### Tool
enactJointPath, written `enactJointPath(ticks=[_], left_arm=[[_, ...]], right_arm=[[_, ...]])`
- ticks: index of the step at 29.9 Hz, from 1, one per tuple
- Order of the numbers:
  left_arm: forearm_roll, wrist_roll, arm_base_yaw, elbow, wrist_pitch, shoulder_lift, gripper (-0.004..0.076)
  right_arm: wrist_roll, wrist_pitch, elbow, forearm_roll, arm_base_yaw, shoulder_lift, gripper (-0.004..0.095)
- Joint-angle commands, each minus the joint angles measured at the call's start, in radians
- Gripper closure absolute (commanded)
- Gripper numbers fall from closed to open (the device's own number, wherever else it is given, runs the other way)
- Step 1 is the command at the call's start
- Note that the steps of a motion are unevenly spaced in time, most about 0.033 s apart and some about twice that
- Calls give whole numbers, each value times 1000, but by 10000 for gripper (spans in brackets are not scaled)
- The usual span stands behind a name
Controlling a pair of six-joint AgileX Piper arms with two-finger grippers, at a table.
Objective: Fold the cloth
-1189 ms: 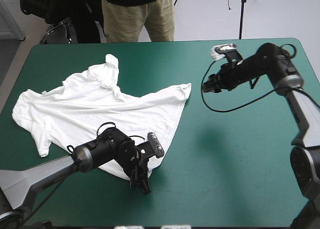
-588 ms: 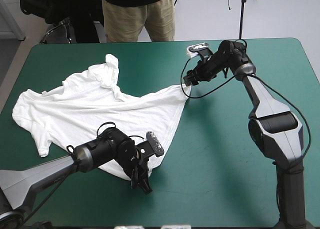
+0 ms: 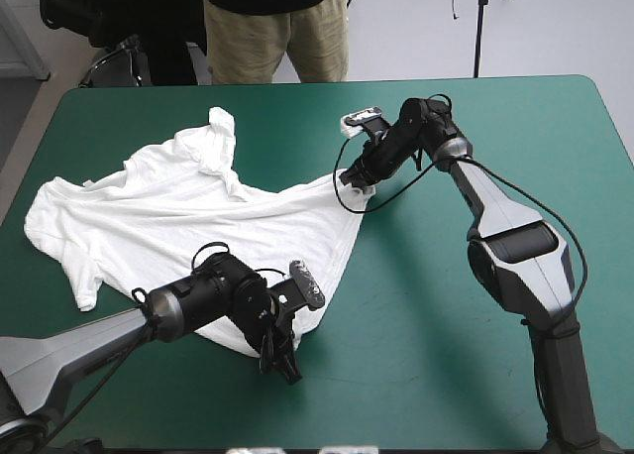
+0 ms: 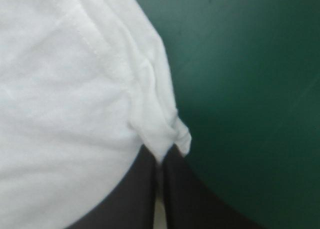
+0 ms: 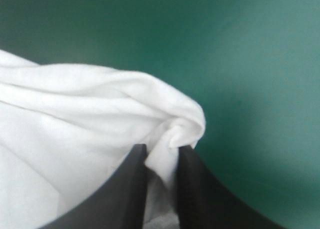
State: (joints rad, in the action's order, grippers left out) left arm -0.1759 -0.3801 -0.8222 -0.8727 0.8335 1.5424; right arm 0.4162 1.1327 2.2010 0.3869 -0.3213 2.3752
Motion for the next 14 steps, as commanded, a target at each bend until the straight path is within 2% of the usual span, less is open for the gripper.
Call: enactJointPath(ticks=[1, 7, 14], left_arm=[[-157, 20, -19, 28, 70, 25, 741], [-136, 51, -19, 28, 77, -11, 741], [165, 260, -16, -27, 131, -221, 741]], right_arm=[[12, 77, 18, -17, 10, -52, 904], [5, 77, 18, -22, 39, -119, 907], [7, 78, 18, -15, 81, -311, 907]])
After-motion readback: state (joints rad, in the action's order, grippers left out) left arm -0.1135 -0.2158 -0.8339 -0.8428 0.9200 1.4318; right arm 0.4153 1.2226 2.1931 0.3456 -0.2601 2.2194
